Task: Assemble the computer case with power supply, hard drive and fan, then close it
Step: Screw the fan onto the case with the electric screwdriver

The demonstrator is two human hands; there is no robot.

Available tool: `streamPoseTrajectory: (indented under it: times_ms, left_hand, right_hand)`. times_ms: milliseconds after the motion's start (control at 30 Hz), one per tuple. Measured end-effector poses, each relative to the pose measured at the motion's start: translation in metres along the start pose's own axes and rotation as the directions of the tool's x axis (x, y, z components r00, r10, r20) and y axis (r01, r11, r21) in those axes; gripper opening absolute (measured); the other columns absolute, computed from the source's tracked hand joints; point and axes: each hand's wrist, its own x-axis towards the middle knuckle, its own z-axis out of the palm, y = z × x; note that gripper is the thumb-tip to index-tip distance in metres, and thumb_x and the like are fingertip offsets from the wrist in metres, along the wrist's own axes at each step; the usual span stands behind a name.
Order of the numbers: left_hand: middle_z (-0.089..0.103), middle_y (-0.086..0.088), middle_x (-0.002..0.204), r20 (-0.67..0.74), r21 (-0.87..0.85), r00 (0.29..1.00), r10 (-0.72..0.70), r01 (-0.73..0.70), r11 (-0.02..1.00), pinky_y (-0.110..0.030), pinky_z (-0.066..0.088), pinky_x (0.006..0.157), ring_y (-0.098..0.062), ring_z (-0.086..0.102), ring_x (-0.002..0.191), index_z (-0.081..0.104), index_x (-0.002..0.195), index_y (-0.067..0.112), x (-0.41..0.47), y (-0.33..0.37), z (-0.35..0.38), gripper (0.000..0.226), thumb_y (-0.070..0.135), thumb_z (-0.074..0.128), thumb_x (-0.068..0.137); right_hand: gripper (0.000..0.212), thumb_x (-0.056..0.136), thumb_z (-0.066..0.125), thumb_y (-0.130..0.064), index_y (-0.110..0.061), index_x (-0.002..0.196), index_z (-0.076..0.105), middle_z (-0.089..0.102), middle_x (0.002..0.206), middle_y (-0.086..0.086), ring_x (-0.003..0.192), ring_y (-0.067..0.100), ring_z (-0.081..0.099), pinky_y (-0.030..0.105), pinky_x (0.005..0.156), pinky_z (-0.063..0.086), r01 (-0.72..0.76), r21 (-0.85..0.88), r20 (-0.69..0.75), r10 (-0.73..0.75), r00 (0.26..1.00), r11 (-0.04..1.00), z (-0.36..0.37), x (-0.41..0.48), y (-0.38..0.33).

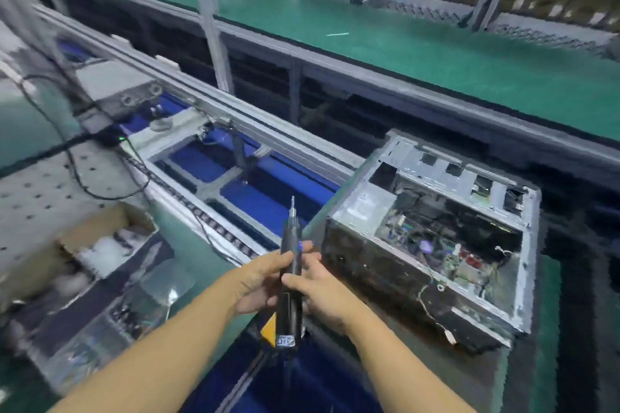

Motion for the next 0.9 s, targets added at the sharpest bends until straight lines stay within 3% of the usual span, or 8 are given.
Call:
streamPoseTrajectory:
  times_ms: [133,267,400,467,567,633,733,900]
  left_hand:
    - [0.071,-0.011,0.116,-0.321,-0.102,0.945,-0.055,0.023,0.995,-0.028,0.054,0.06,-0.02,0.068,0.085,0.067,0.125,0.019,-0.049,-0.007,-0.041,0.045,0.039,0.064,0.084]
    - [0.069,-0.016,0.116,-0.493,-0.012,0.868,-0.056,0.057,0.998,-0.042,0.051,0.087,-0.03,0.062,0.099,0.067,0.122,0.008,-0.08,-0.014,-0.085,0.045,0.038,0.066,0.088]
    - [0.073,-0.007,0.114,-0.545,0.088,0.833,-0.097,0.172,0.981,-0.041,0.052,0.096,-0.025,0.068,0.108,0.069,0.119,0.015,-0.091,-0.024,-0.121,0.029,0.031,0.062,0.097]
    - [0.075,-0.005,0.109,-0.583,0.136,0.805,-0.112,0.233,0.963,-0.029,0.056,0.084,-0.02,0.07,0.1,0.07,0.118,0.018,-0.09,-0.033,-0.133,0.023,0.024,0.063,0.096]
    - [0.074,-0.008,0.096,-0.677,0.248,0.732,-0.075,0.322,0.914,-0.016,0.048,0.058,-0.01,0.064,0.072,0.072,0.115,0.015,-0.083,-0.051,-0.155,0.022,0.015,0.062,0.095]
    - [0.074,-0.011,0.103,-0.7,0.309,0.713,-0.047,0.361,0.88,-0.026,0.054,0.073,-0.016,0.066,0.081,0.072,0.113,0.013,-0.076,-0.061,-0.168,0.021,0.01,0.061,0.095]
    - [0.074,-0.01,0.109,-0.673,0.376,0.737,-0.064,0.416,0.828,-0.037,0.05,0.099,-0.024,0.068,0.104,0.071,0.116,0.013,-0.068,-0.071,-0.179,0.027,0.007,0.058,0.094]
    - [0.075,-0.002,0.103,-0.675,0.493,0.736,-0.049,0.499,0.713,-0.031,0.052,0.089,-0.022,0.068,0.1,0.071,0.11,0.02,-0.056,-0.079,-0.187,0.027,0.013,0.057,0.088]
  right_hand:
    - [0.04,0.095,0.067,-0.019,-0.022,0.13,0.048,0.066,0.108,0.014,0.094,0.035,0.063,0.057,0.088,0.051,-0.058,-0.021,0.072,0.06,0.996,0.998,0.053,0.05,0.03]
    - [0.038,0.093,0.067,-0.023,-0.02,0.127,0.051,0.069,0.119,0.01,0.103,0.027,0.072,0.055,0.091,0.058,-0.126,-0.081,0.092,0.133,0.987,0.989,0.094,0.09,0.059]
    - [0.042,0.086,0.067,-0.026,-0.022,0.125,0.052,0.071,0.116,0.014,0.106,0.033,0.072,0.057,0.095,0.056,-0.217,-0.09,0.043,0.222,0.974,0.972,0.123,0.121,0.087]
    - [0.034,0.085,0.063,-0.018,-0.016,0.119,0.06,0.072,0.11,0.022,0.103,0.037,0.073,0.055,0.091,0.058,-0.225,-0.104,0.015,0.228,0.974,0.969,0.134,0.135,0.102]
    - [0.02,0.092,0.055,-0.001,-0.015,0.099,0.067,0.073,0.102,0.021,0.09,0.025,0.073,0.039,0.08,0.061,-0.261,-0.172,-0.073,0.252,0.965,0.95,0.147,0.151,0.121]
    - [0.019,0.095,0.054,-0.002,-0.015,0.097,0.067,0.073,0.106,0.019,0.092,0.024,0.069,0.04,0.084,0.059,-0.303,-0.252,-0.157,0.27,0.95,0.919,0.154,0.161,0.132]
    - [0.023,0.099,0.055,-0.016,-0.011,0.12,0.064,0.067,0.106,0.006,0.093,0.02,0.062,0.025,0.076,0.046,-0.418,-0.311,-0.297,0.331,0.896,0.853,0.16,0.169,0.145]
    - [0.027,0.099,0.056,-0.019,-0.008,0.123,0.059,0.067,0.119,0.013,0.109,0.03,0.064,0.027,0.078,0.043,-0.461,-0.456,-0.383,0.3,0.874,0.761,0.162,0.178,0.155]
